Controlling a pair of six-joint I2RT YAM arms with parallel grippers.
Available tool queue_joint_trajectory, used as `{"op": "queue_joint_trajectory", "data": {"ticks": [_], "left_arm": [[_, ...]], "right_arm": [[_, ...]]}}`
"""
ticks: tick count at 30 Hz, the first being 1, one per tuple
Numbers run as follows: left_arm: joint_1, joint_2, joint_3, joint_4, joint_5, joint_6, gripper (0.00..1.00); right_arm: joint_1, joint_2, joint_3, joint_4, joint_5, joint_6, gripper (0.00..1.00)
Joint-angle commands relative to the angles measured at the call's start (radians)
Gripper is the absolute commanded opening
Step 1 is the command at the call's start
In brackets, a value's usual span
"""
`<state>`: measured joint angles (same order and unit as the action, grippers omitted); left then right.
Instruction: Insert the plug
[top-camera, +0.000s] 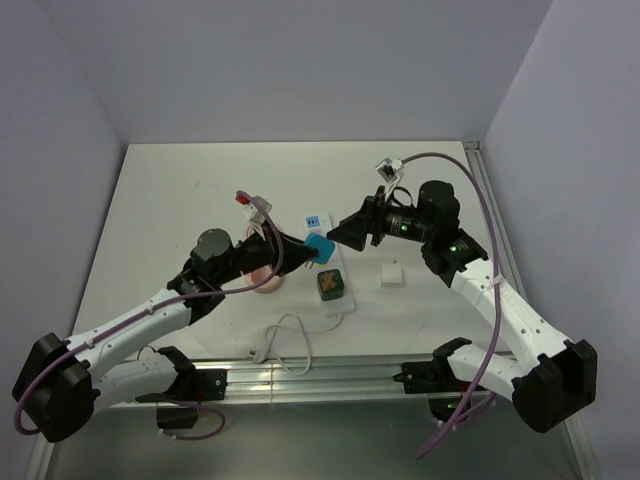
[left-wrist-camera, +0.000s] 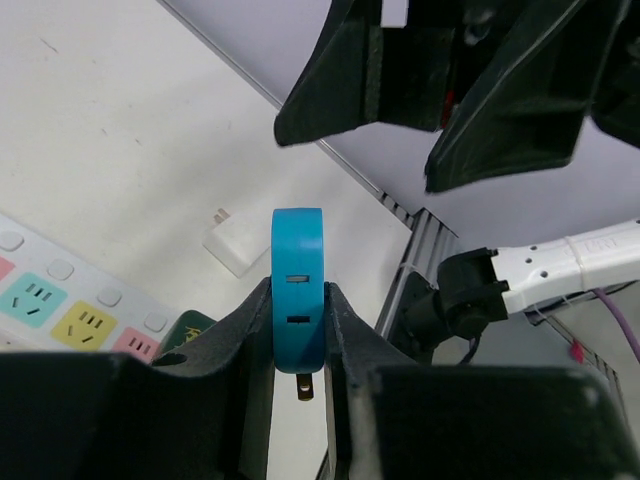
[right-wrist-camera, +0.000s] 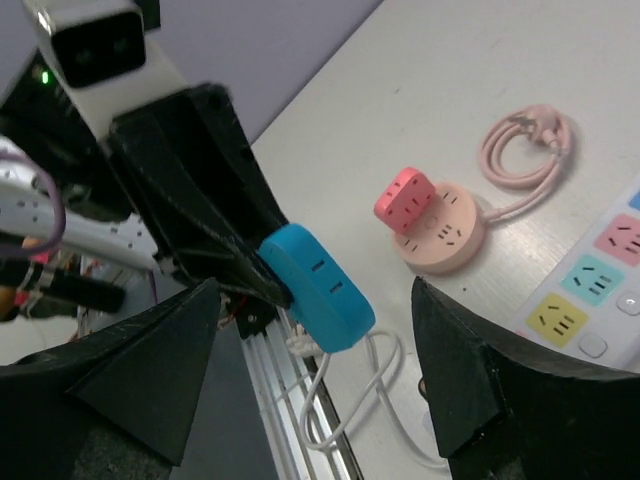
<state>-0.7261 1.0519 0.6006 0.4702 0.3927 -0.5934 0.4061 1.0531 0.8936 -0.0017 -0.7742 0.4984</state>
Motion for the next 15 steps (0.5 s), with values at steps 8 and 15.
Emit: {"op": "queue_joint_trajectory", "data": {"ticks": [8,15], "left_arm": [[0.036,-0.01,-0.001,0.174,0.314,-0.089,0.0],[0.036,0.007,0.008,0.189,0.342,-0.102,0.0]], "right_arm": [[0.016,0.001,-0.096,0.289,-0.295,-0.053,0.73],[0.046,-0.013,-0.081,0.246,-0.333,-0.109,0.56]]}}
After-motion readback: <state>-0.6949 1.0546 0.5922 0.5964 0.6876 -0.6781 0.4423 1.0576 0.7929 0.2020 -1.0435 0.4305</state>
